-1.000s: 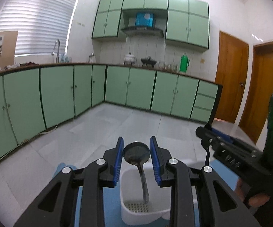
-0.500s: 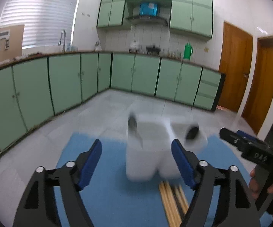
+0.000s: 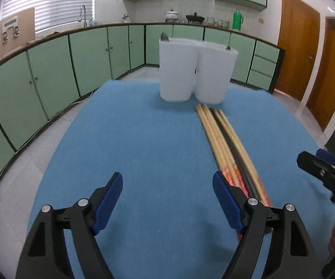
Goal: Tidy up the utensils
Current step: 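Grasp one red-patterned chopstick with the right tool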
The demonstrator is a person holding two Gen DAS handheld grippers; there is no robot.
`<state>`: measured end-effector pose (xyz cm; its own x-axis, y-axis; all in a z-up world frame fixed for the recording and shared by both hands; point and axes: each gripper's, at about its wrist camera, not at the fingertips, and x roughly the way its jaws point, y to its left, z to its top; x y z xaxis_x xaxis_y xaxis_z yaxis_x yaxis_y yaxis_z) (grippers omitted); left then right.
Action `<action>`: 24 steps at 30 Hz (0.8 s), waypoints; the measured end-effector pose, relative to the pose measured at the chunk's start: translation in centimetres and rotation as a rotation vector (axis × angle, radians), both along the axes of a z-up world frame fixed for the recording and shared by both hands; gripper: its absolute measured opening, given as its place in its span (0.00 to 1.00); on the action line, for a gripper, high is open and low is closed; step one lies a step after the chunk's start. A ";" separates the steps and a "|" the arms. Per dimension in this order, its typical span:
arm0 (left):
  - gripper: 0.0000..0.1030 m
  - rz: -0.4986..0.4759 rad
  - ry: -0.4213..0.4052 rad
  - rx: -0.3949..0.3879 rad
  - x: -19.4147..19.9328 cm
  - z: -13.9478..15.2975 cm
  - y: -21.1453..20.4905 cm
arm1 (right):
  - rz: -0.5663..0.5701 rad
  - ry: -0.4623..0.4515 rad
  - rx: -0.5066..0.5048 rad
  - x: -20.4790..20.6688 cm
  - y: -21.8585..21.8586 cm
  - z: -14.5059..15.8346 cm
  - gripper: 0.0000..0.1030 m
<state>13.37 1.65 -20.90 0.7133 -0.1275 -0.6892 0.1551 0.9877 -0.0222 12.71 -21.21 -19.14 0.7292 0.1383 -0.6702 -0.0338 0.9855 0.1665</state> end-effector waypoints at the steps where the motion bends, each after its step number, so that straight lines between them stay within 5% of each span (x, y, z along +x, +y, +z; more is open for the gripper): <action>1: 0.76 -0.001 0.015 0.003 -0.4 -0.4 -0.1 | 0.017 0.005 -0.008 -0.5 0.6 -0.2 0.94; 13: 0.76 -0.005 0.082 0.020 -1.8 -1.2 -0.2 | 0.131 0.086 -0.068 -3.2 3.5 -2.3 0.59; 24: 0.76 -0.022 0.084 0.034 -1.9 -1.1 -0.8 | 0.105 0.132 -0.094 -3.4 2.5 -2.8 0.49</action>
